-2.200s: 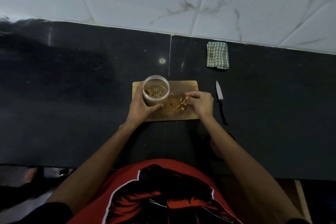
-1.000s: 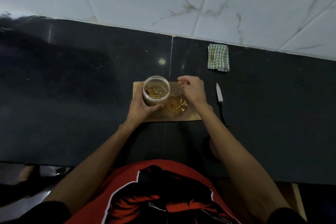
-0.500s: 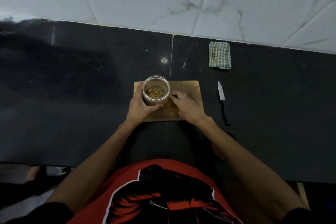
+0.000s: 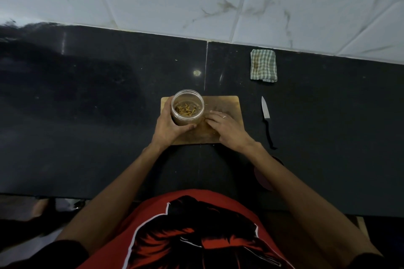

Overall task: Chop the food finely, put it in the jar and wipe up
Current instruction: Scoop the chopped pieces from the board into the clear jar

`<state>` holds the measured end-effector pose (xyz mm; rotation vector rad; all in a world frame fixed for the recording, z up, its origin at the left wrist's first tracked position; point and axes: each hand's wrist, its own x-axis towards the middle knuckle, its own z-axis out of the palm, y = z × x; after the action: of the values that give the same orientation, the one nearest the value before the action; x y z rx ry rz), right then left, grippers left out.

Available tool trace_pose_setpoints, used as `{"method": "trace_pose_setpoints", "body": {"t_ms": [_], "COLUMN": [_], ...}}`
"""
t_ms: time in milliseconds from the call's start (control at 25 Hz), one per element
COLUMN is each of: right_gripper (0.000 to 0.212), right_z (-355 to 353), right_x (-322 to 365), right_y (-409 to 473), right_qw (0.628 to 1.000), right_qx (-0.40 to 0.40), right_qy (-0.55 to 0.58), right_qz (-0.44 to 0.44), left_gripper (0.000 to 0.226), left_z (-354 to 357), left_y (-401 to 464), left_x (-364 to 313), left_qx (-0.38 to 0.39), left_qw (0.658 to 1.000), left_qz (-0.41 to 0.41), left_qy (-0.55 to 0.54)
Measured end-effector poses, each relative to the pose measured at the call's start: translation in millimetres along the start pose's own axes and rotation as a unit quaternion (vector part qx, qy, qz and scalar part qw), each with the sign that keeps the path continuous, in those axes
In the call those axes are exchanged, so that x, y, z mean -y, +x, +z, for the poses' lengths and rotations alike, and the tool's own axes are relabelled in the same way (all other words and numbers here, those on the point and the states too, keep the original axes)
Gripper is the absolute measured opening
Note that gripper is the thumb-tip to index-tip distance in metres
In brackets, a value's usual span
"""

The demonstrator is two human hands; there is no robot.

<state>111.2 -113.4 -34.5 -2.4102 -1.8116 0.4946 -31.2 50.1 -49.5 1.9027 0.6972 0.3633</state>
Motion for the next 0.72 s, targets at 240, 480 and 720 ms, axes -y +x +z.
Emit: {"method": "trace_pose_setpoints", "body": {"t_ms": [240,480,720], "right_gripper": [0.055,0.061,0.055], "right_z": [-9,-2,-10], "right_x": [1,11,-16], "right_y": [0,5,-23], "right_qw": [0.999,1.0,0.992], "right_qx": [-0.035,-0.01,-0.061], "right_qy": [0.017,0.009,0.09], "right_qz": [0.028,-0.01,0.063], "left_gripper": [0.098,0.091,0.097], "left_z": [-1,-1,0], "left_y": [-1,-3,-2], "left_x": [2,-2,-1], "left_qx": [-0.006,-0.027,-0.006], "left_qw": [1.0,1.0,1.0], "left_qz": [0.001,0.001,0.007], "left_qy": [-0.007,-0.016,-0.01]}}
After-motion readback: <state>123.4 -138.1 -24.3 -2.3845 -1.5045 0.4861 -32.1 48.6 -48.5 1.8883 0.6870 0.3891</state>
